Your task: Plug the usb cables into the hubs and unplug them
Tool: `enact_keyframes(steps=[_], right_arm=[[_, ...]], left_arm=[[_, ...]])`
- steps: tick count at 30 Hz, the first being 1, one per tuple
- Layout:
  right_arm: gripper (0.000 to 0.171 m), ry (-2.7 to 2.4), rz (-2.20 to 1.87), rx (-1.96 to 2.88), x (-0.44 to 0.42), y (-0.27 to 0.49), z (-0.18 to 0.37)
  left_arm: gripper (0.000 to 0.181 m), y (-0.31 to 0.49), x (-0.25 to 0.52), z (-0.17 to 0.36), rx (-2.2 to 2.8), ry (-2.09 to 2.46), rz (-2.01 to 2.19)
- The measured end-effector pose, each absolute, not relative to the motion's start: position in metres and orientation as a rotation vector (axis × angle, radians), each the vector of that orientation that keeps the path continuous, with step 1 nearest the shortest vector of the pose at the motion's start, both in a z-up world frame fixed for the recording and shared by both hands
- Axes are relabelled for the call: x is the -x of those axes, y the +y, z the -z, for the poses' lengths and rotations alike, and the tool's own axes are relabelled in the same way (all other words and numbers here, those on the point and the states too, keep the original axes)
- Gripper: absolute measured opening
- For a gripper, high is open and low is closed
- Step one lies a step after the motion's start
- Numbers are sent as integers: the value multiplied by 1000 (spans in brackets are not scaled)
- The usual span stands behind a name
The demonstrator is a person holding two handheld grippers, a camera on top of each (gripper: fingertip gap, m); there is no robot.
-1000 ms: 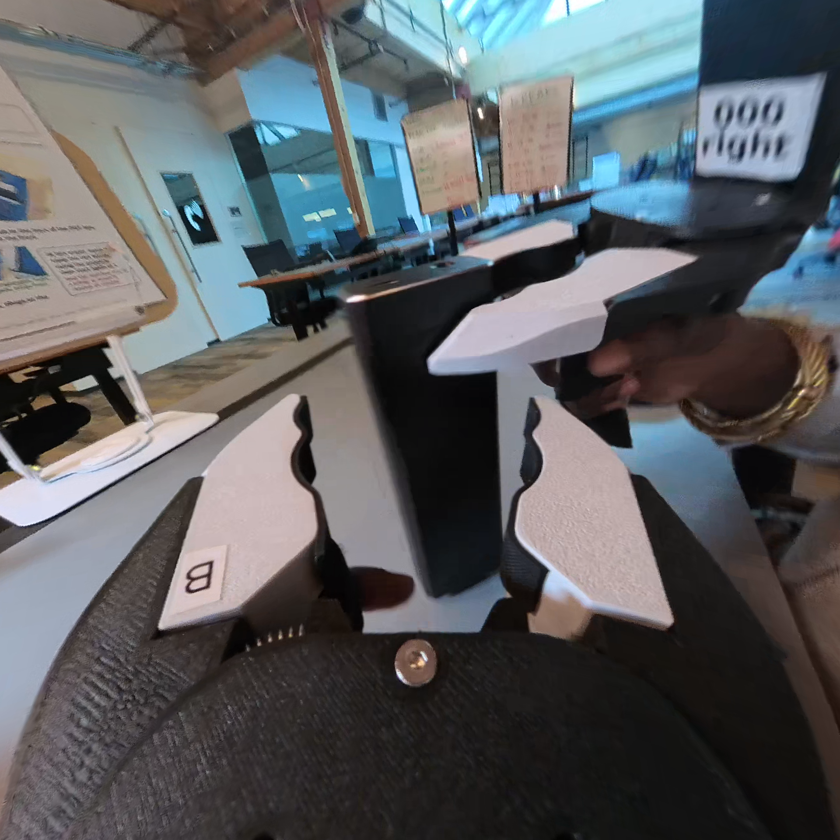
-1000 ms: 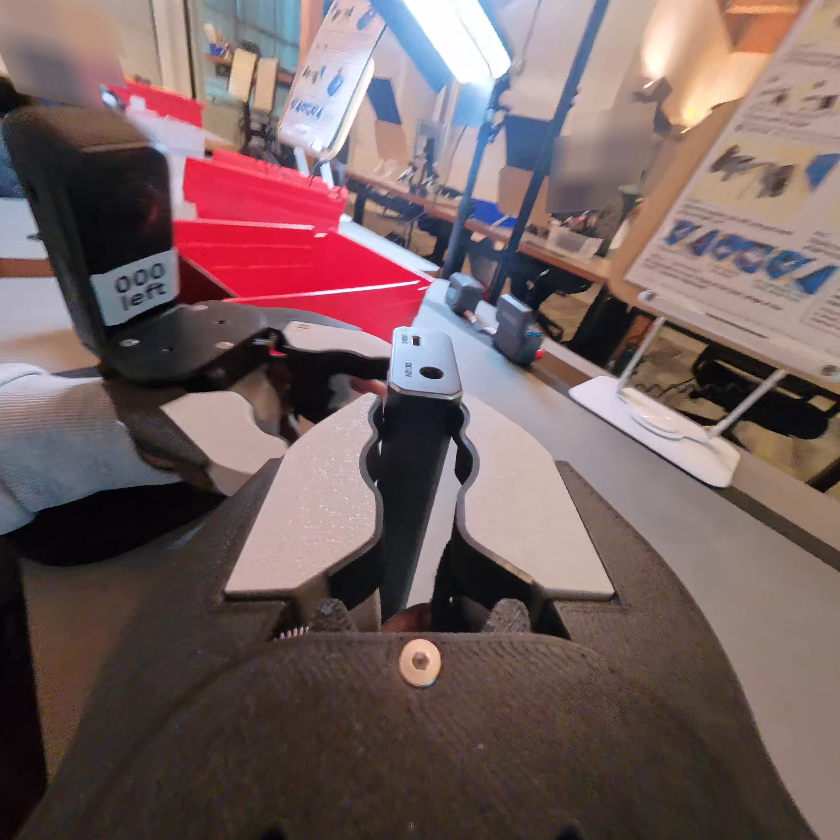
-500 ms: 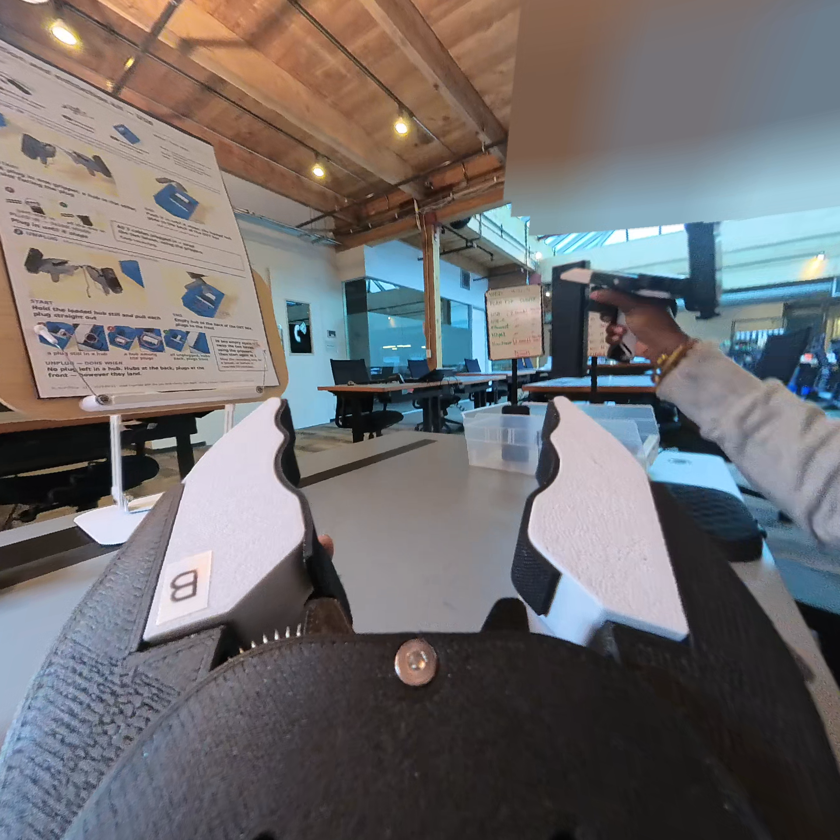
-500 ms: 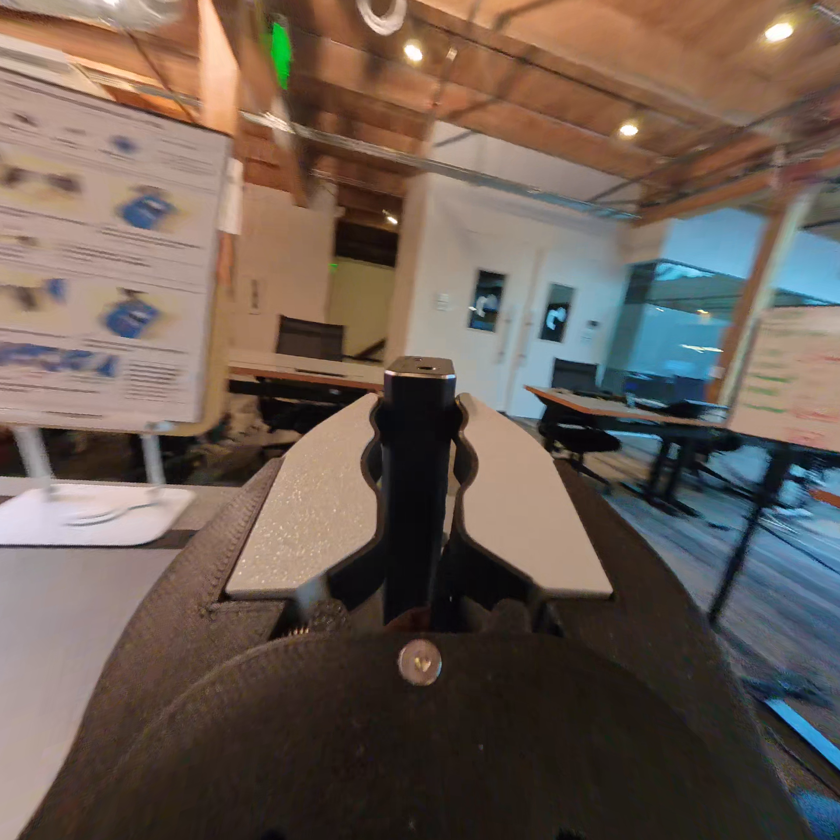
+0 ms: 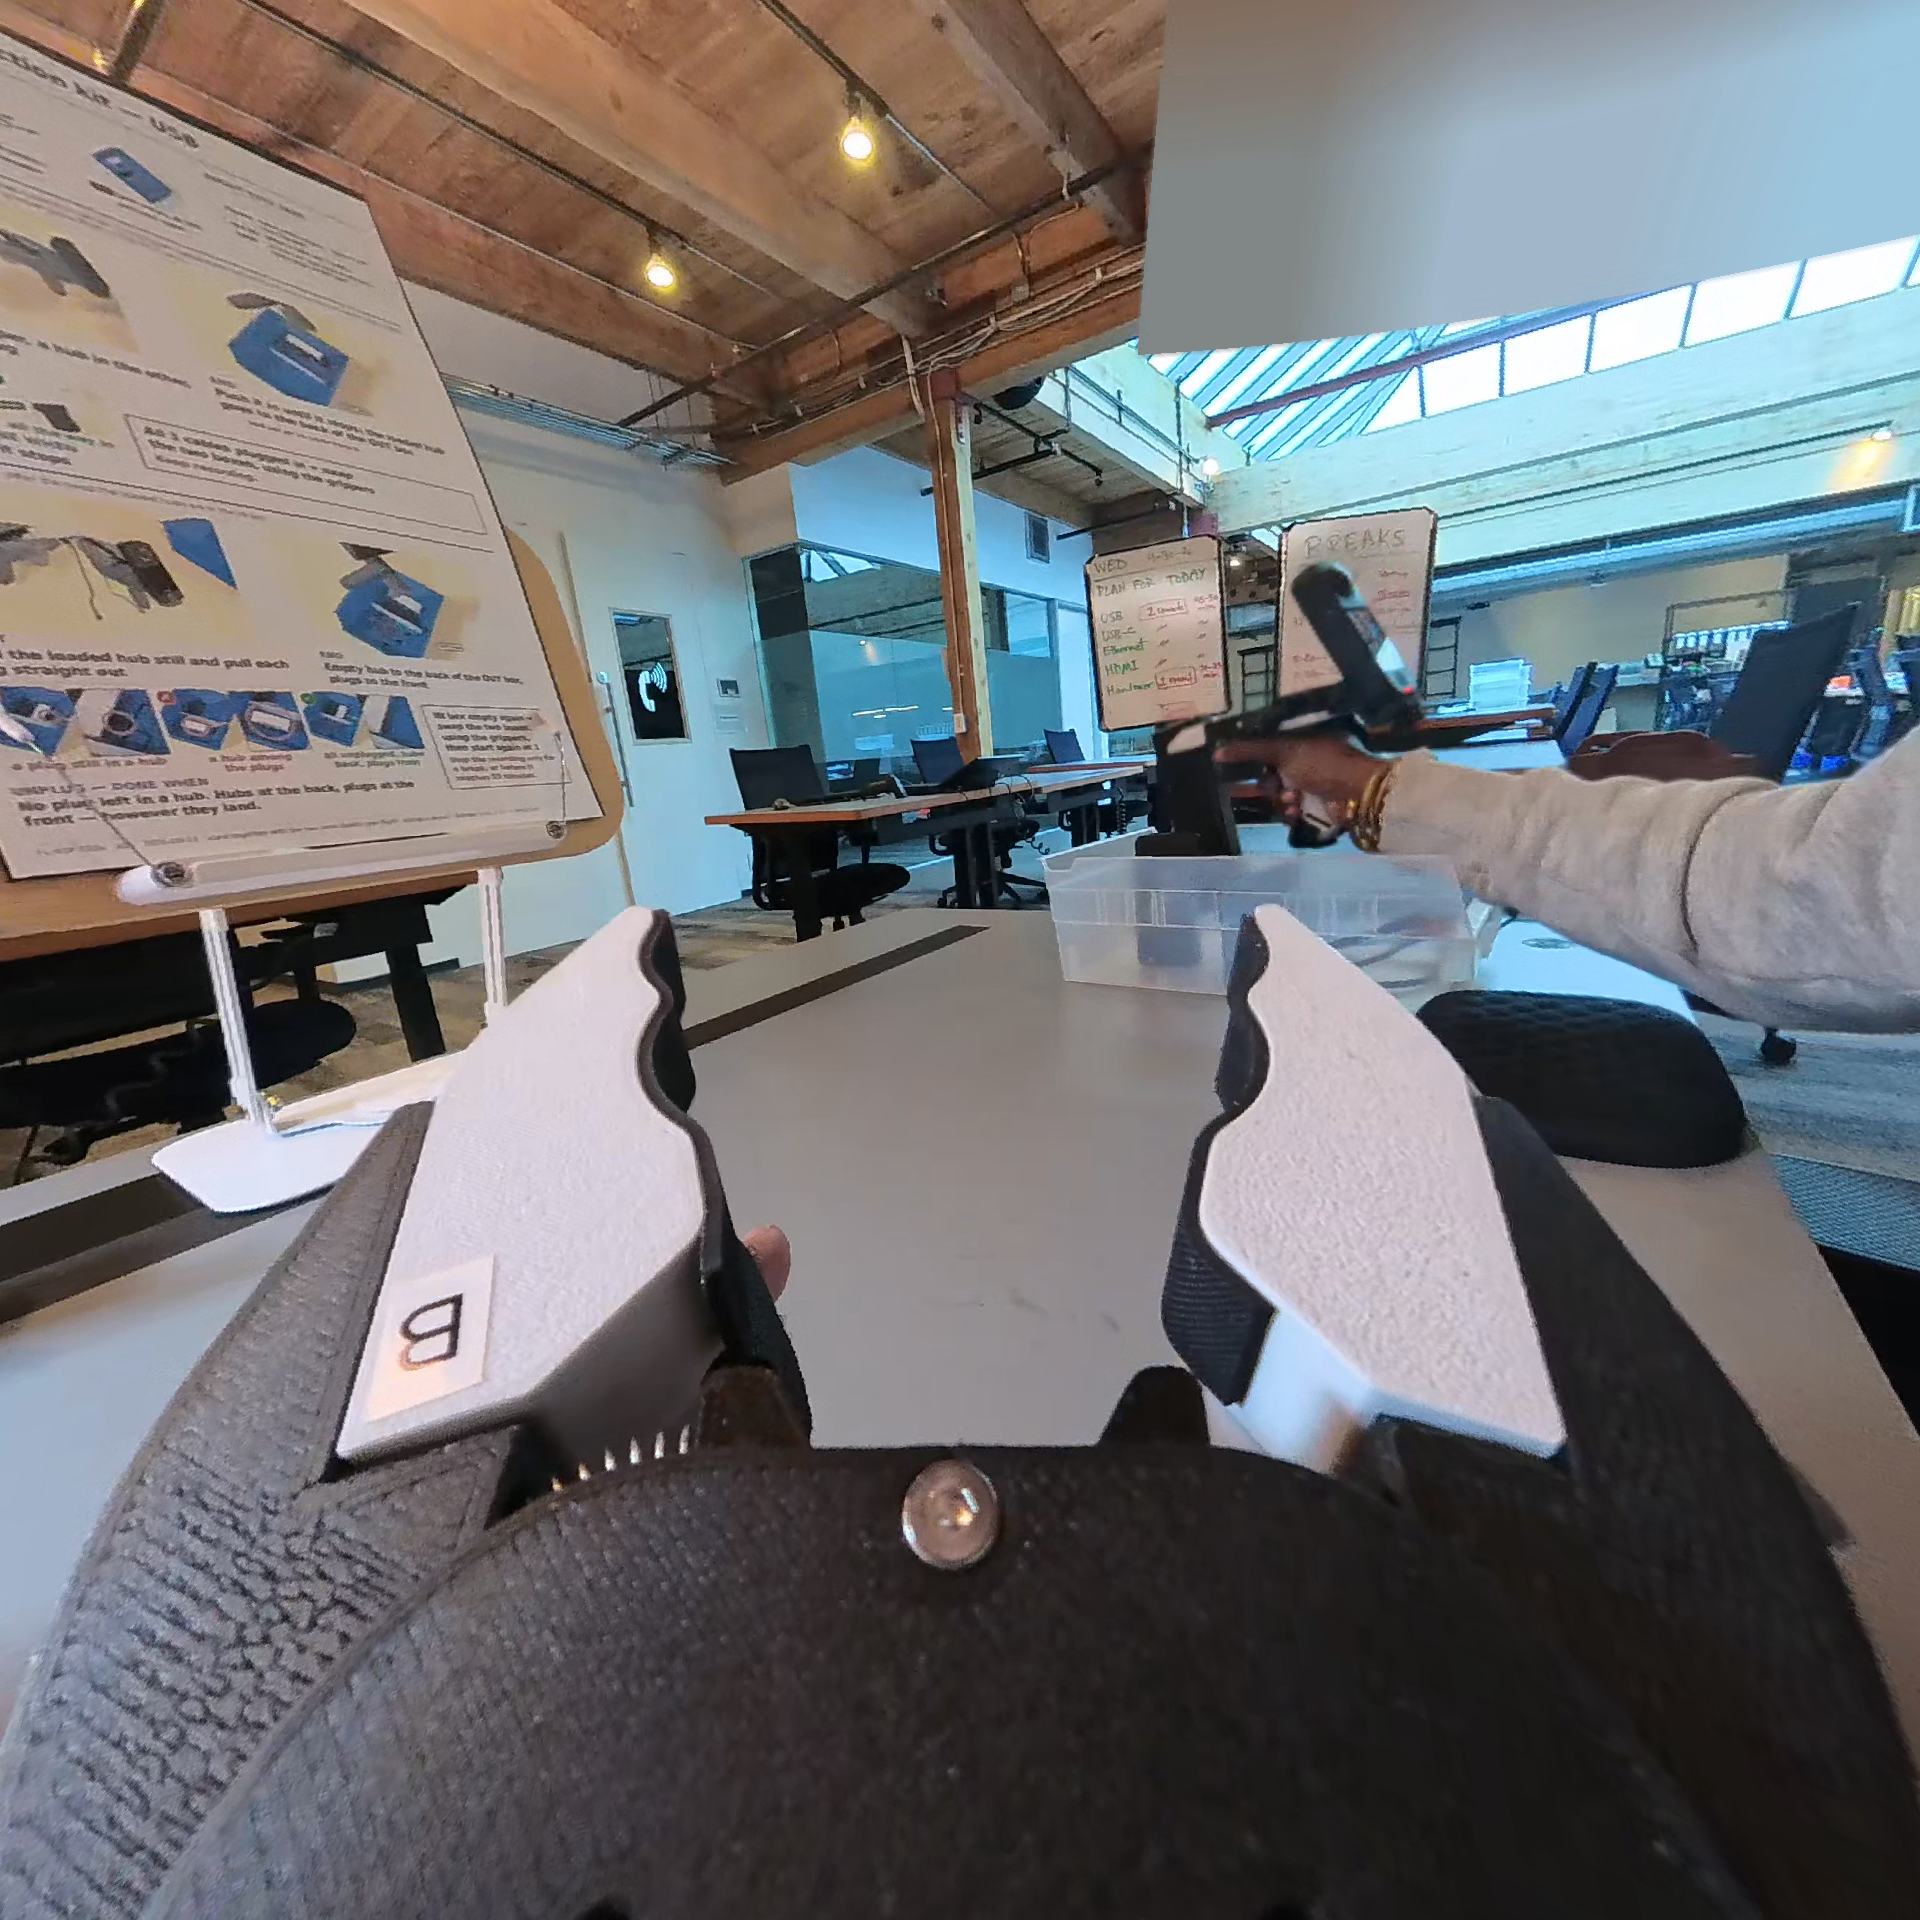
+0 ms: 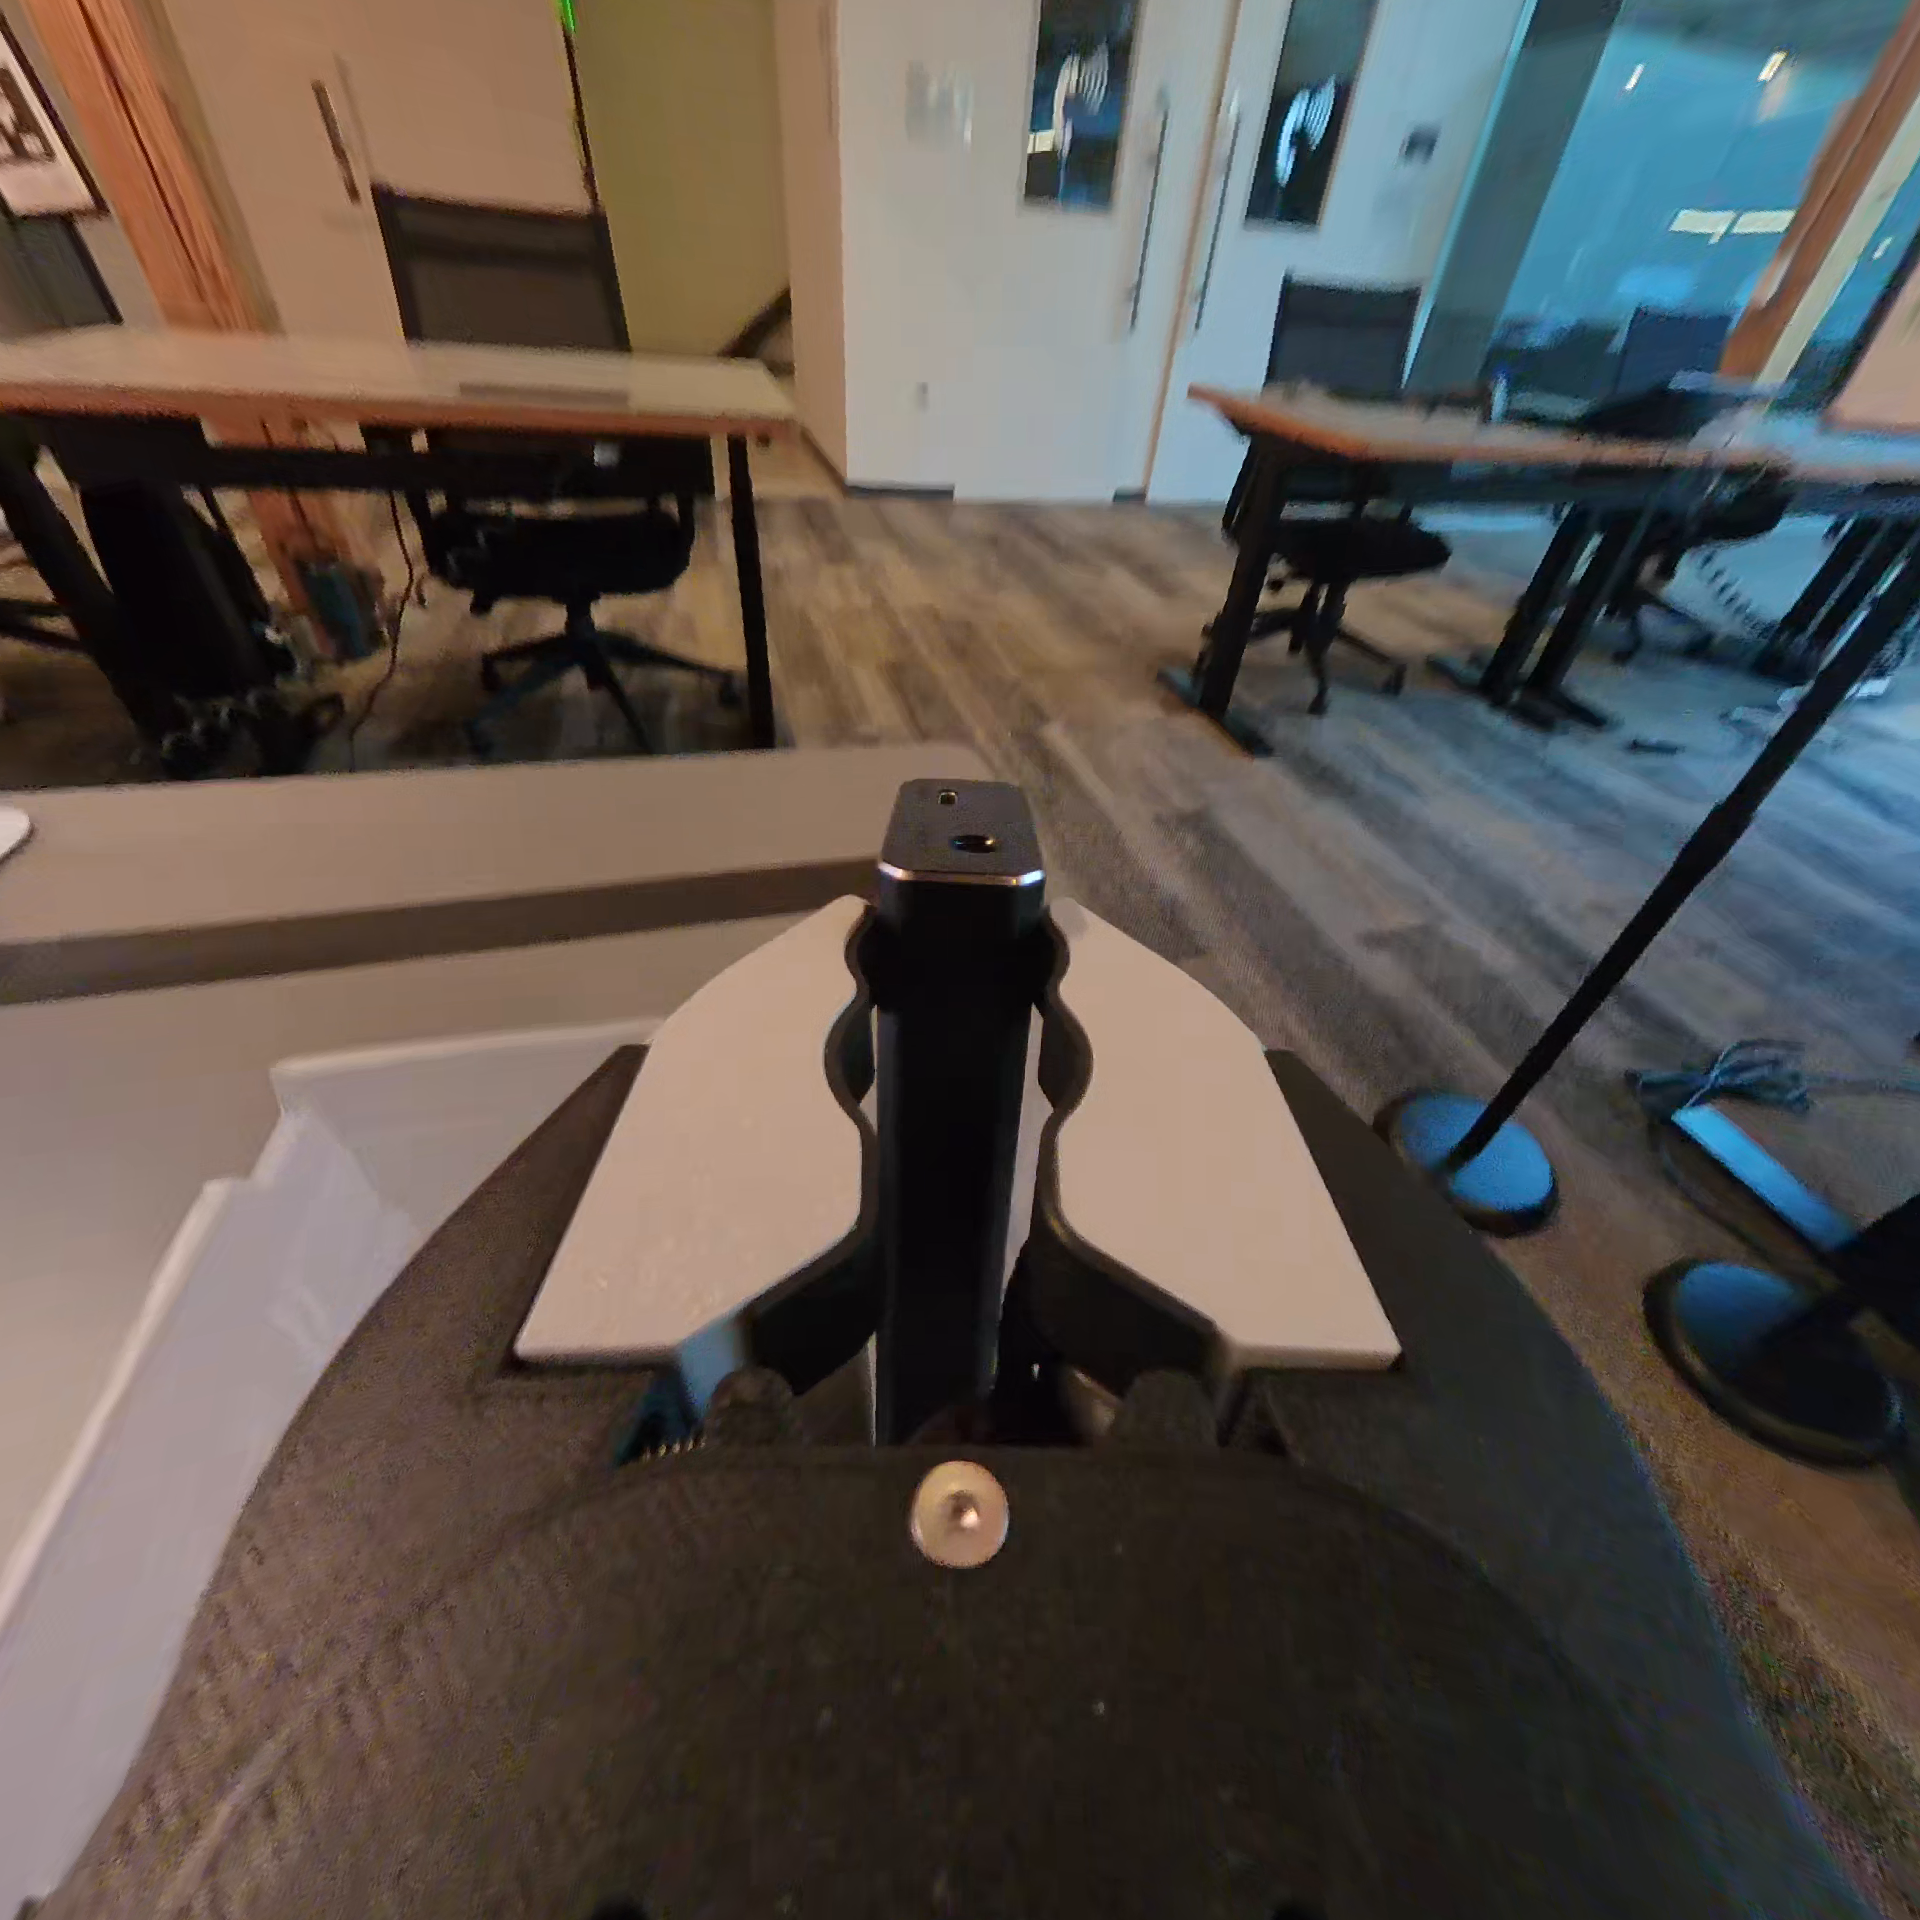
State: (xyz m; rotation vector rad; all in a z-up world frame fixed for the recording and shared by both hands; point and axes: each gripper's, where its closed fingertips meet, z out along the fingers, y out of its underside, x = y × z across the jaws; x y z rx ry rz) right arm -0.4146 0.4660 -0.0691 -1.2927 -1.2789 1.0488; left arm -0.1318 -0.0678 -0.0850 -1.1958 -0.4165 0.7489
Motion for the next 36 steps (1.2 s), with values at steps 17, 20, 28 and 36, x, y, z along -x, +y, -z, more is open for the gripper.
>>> enact_keyframes(steps=[17,20,28,36], right_arm=[[52,-1362,-951,1338,372,467,97],[60,-1360,-1045,1366,346,450,87],[87,-1894,-1000,1534,223,360,149],[20,-2062,-371,1339,210,352,213]], left_arm=[[98,-67,129,84,1202,-406,-756],[98,-66,129,85,1212,-402,-763],[92,-62,133,95,1275,-433,-753],[74,-47,121,104,1402,-378,-641]])
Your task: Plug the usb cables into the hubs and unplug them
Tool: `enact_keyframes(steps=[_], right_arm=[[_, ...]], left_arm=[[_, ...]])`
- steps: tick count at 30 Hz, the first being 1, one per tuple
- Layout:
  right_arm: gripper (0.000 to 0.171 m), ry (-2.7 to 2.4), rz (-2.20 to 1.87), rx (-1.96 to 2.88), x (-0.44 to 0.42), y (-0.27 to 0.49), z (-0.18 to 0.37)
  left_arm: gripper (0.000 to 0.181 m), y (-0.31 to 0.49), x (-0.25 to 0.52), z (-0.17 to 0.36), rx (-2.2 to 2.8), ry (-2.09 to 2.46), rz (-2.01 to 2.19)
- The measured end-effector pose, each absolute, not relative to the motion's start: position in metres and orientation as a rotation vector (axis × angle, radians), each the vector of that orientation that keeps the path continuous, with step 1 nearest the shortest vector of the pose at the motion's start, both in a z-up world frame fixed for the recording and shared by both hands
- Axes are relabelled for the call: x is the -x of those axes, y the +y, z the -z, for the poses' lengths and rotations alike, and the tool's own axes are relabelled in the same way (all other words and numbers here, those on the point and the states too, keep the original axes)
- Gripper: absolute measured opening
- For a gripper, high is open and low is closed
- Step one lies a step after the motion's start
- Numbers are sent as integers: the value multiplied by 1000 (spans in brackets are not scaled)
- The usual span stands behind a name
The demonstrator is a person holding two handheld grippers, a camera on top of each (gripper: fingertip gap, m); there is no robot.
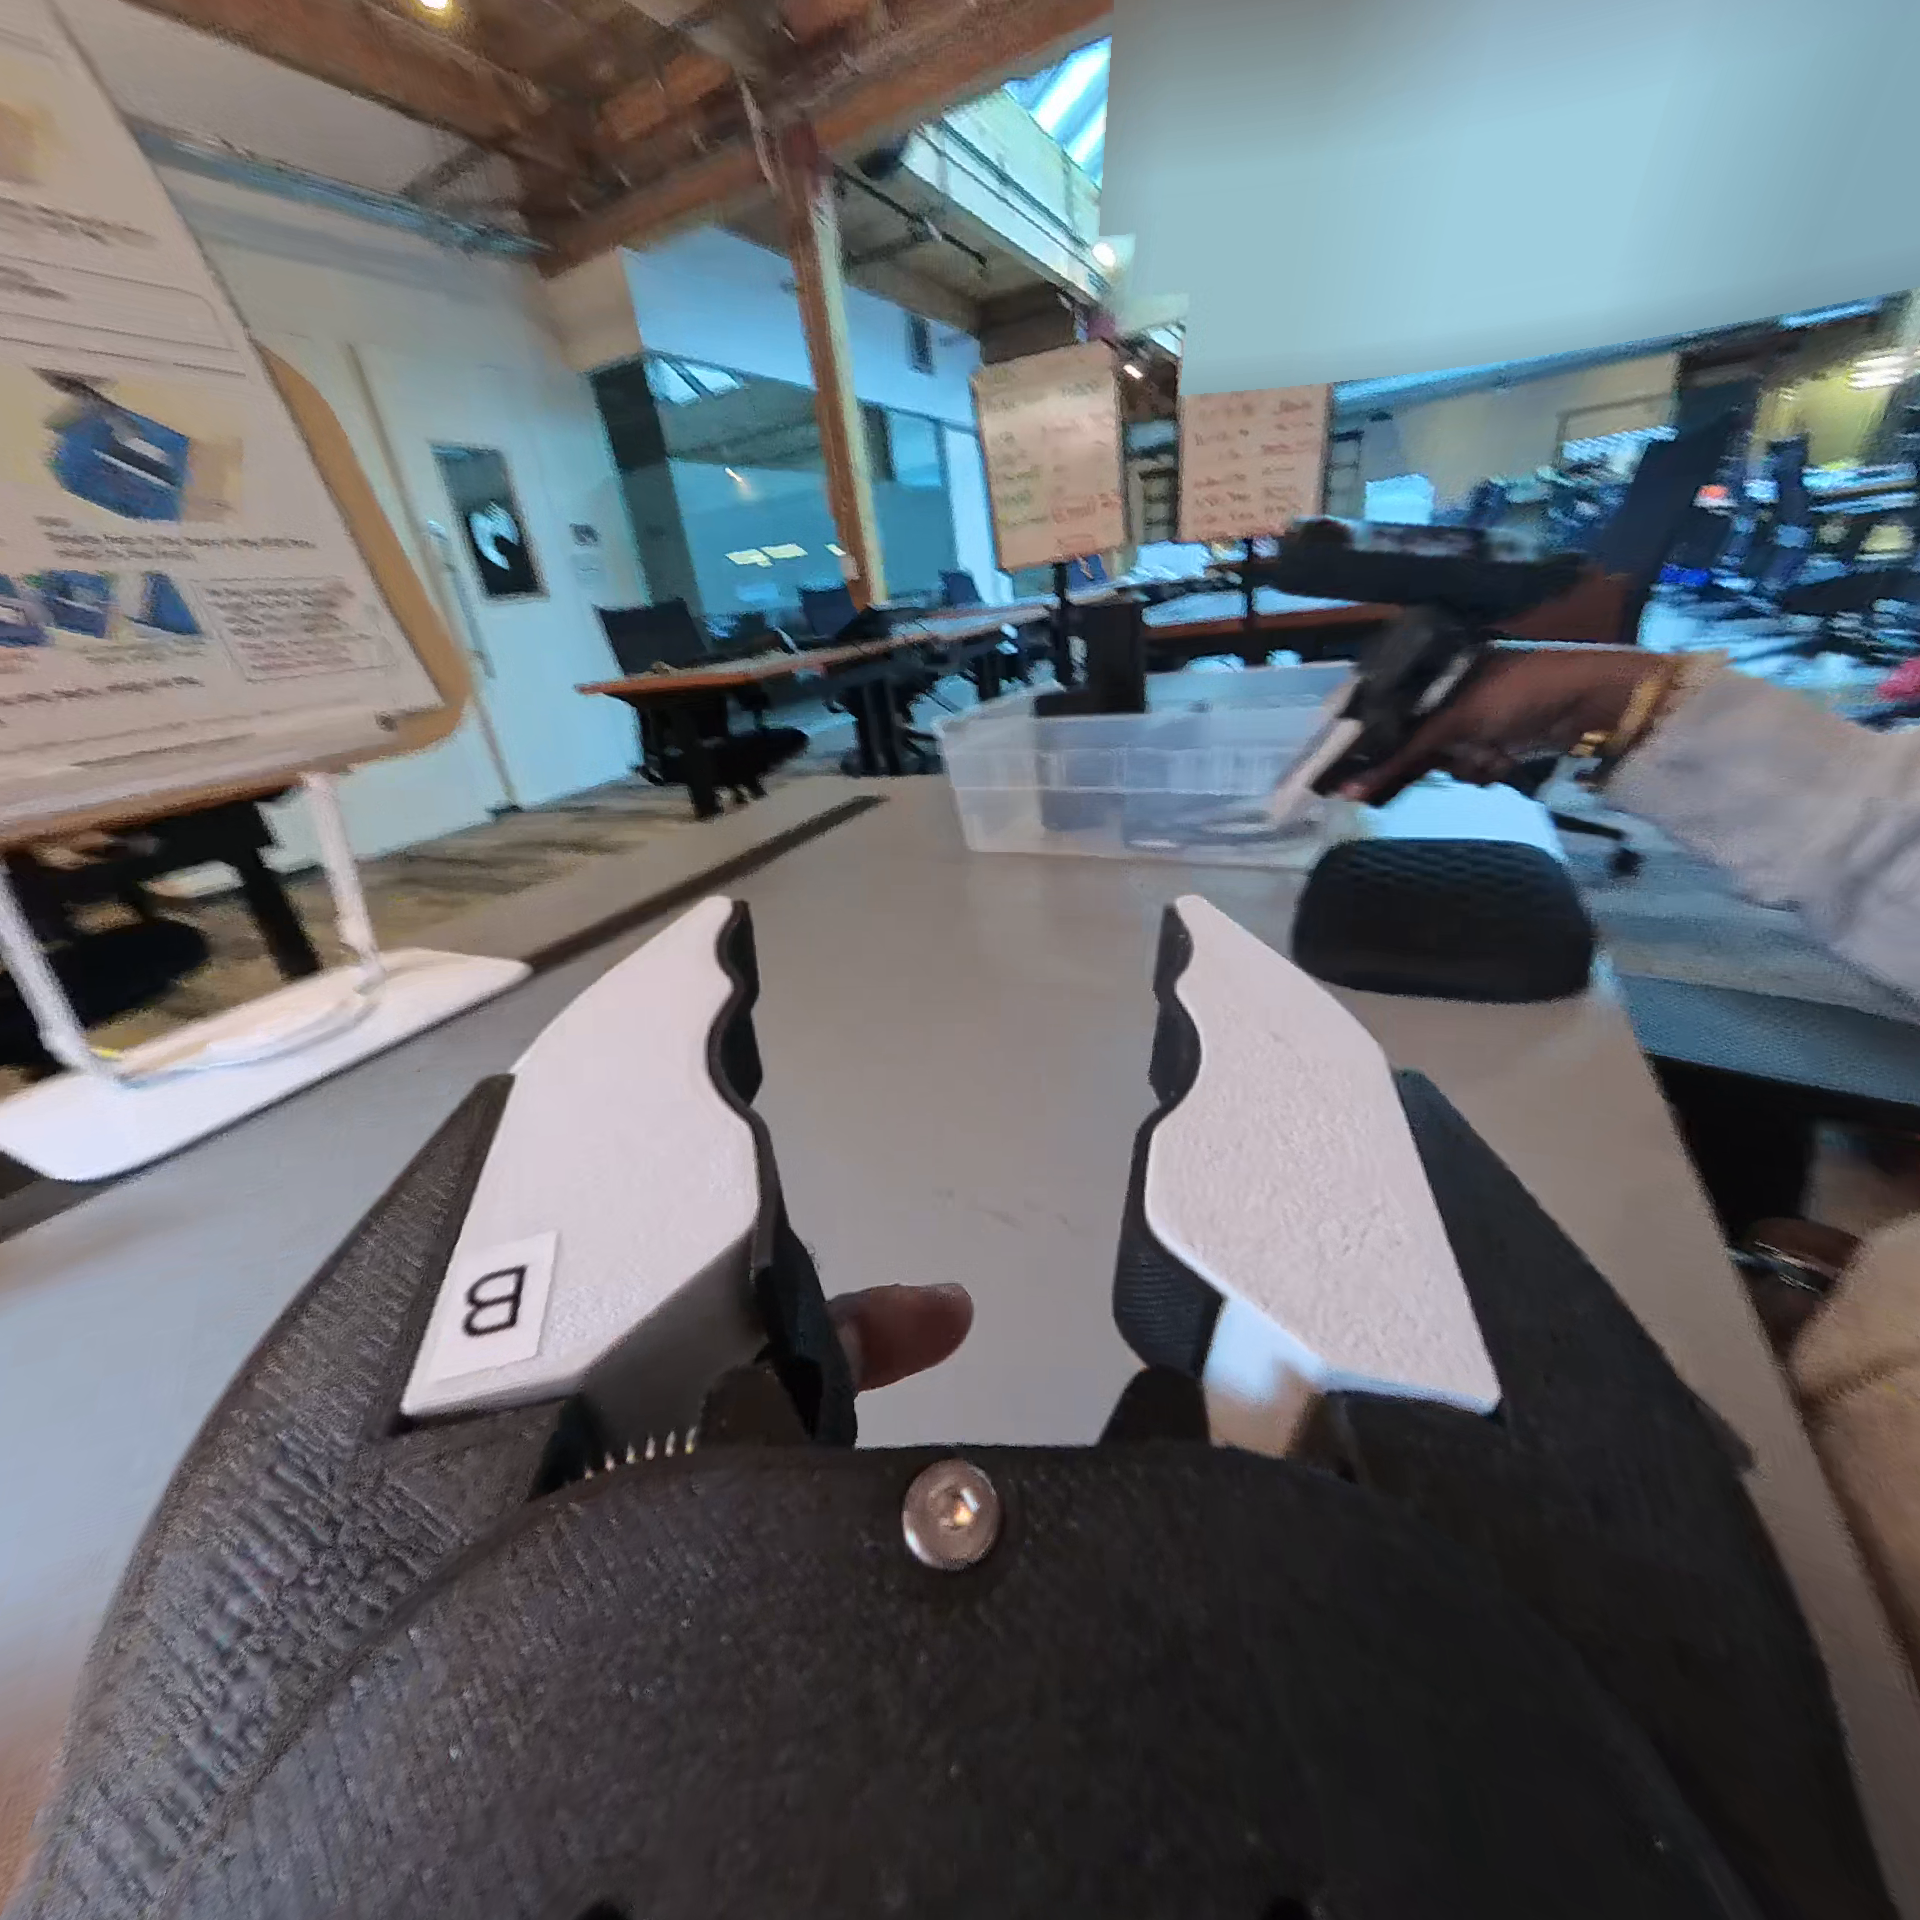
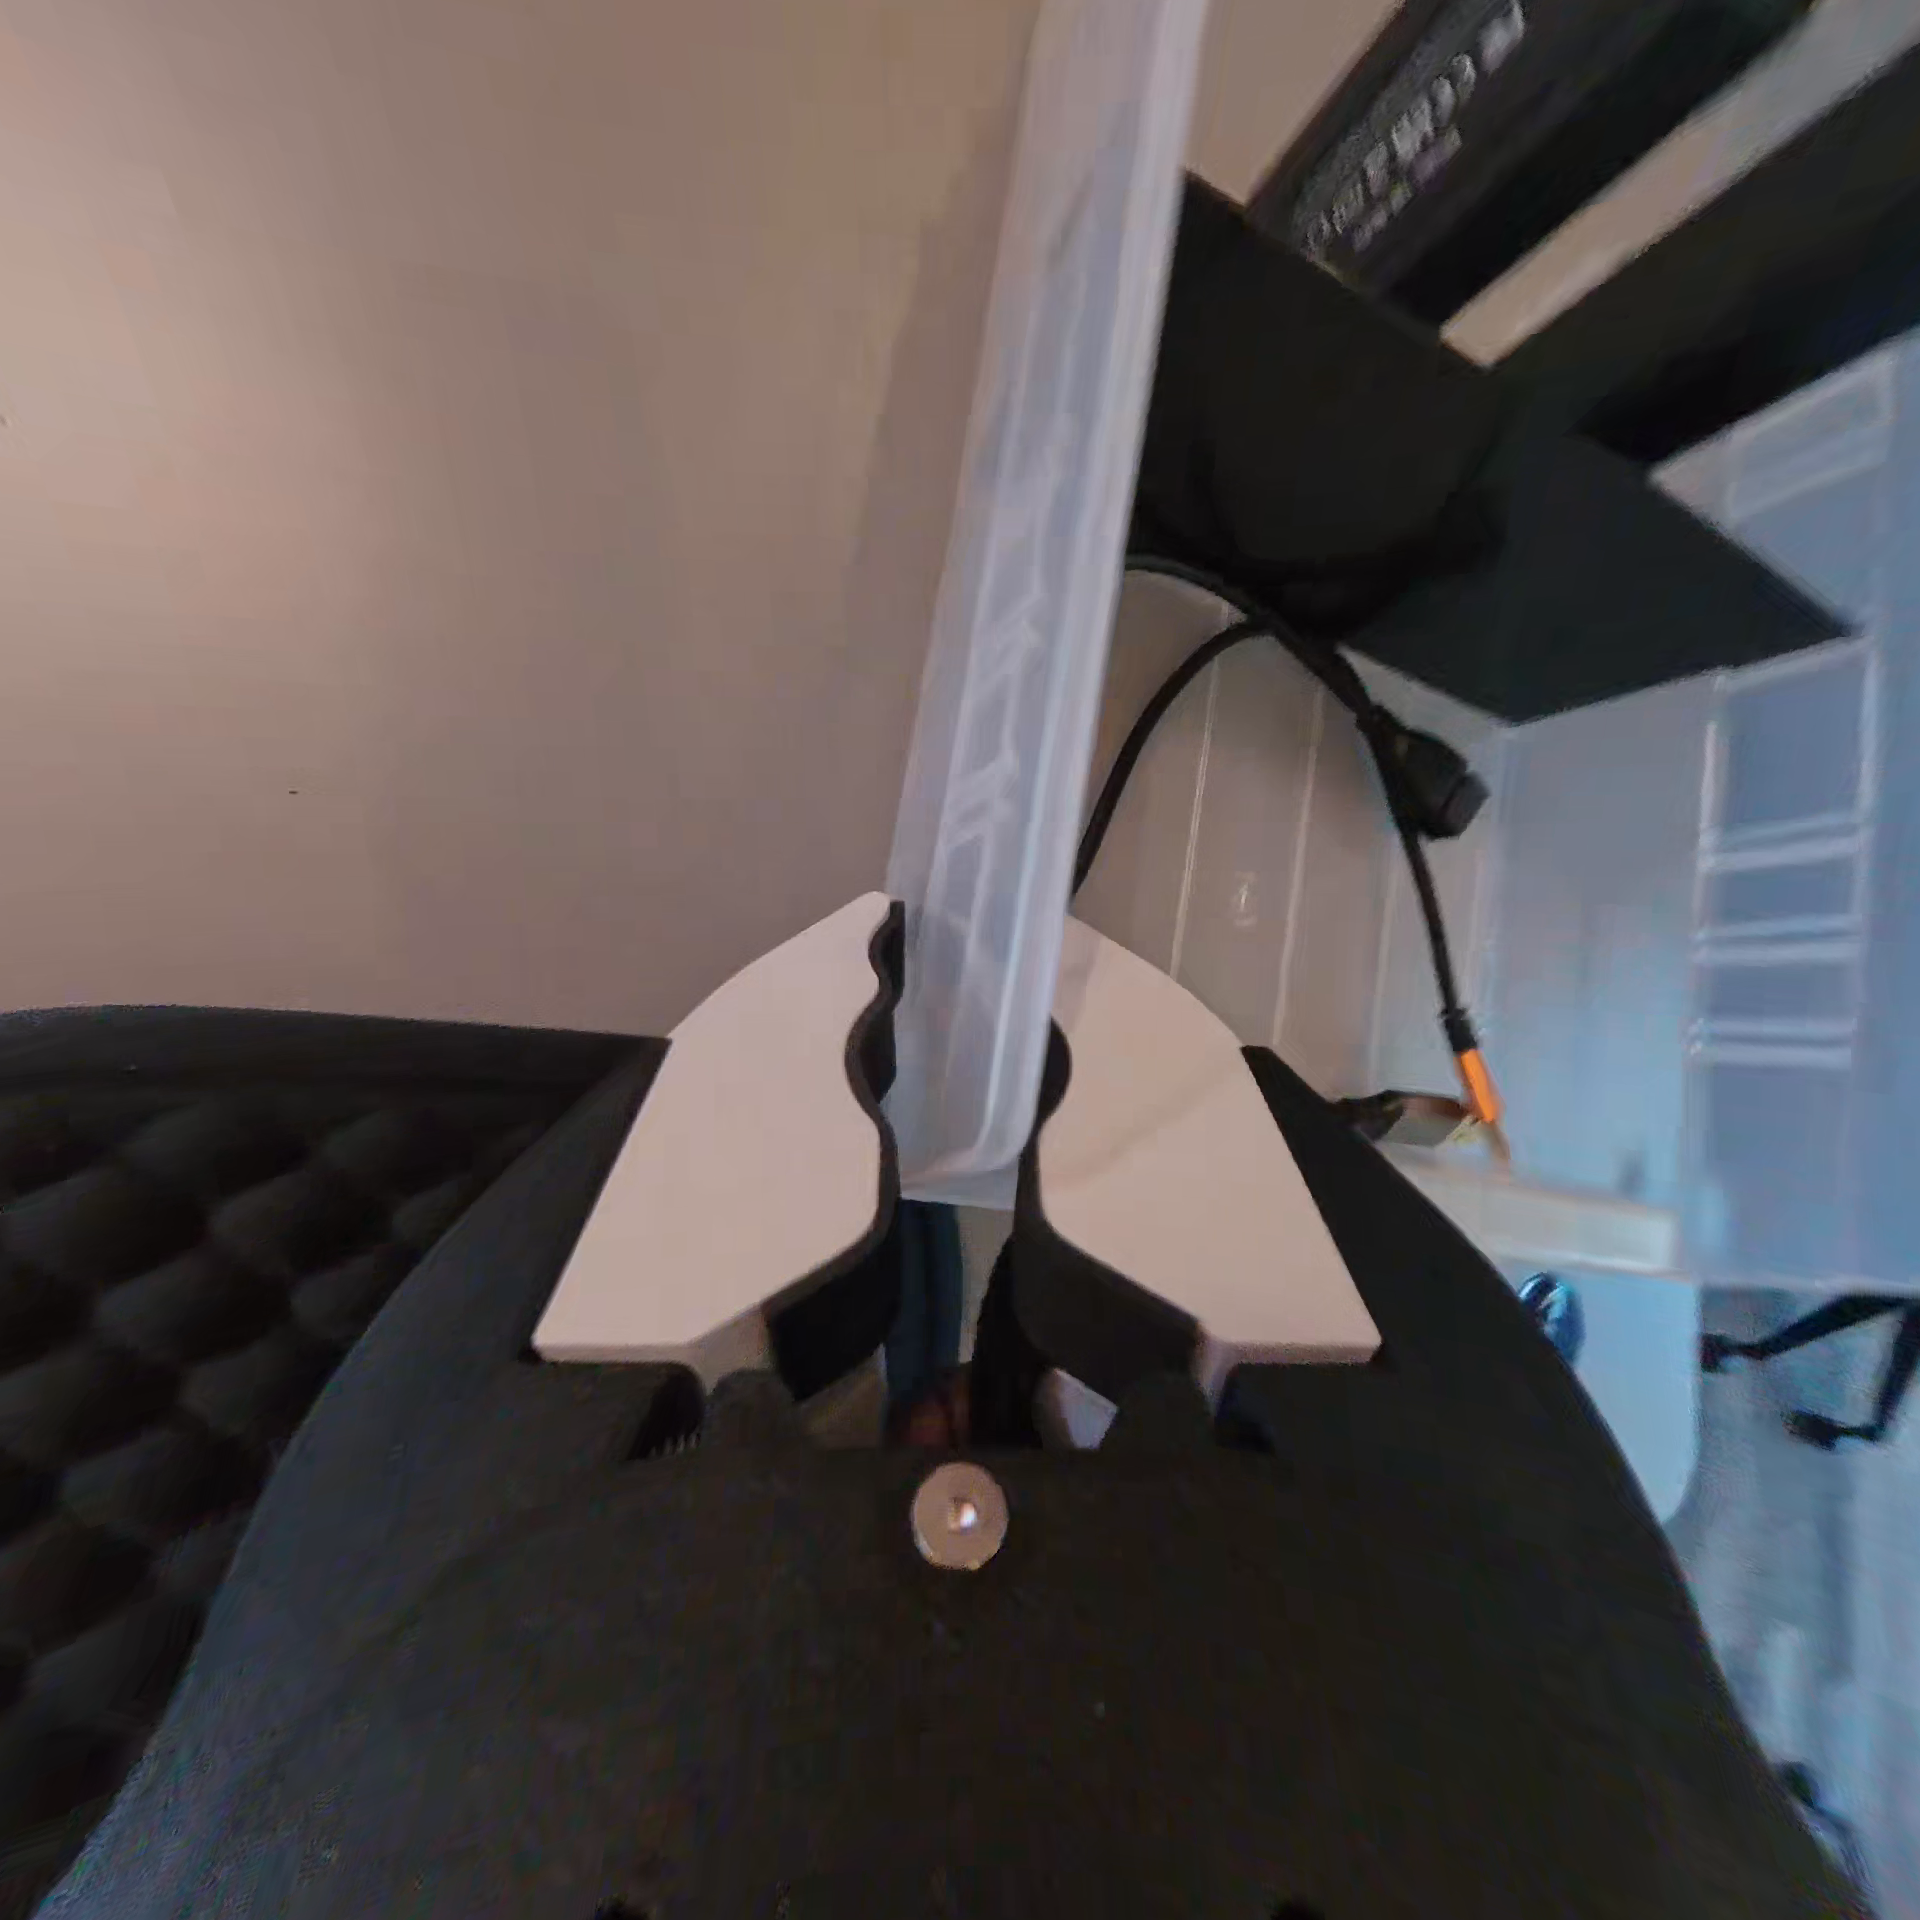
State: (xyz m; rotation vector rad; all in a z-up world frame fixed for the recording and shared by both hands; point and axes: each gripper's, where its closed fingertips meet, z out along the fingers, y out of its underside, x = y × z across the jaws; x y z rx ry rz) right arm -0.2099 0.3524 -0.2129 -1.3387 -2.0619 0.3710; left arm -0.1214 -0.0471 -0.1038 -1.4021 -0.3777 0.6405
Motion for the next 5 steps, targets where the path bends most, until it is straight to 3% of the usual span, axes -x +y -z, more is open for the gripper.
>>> enact_keyframes(steps=[5], right_arm=[[19,-2114,-264,1137,226,322,212]], left_arm=[[74,-36,96,101,1469,-377,-516]])
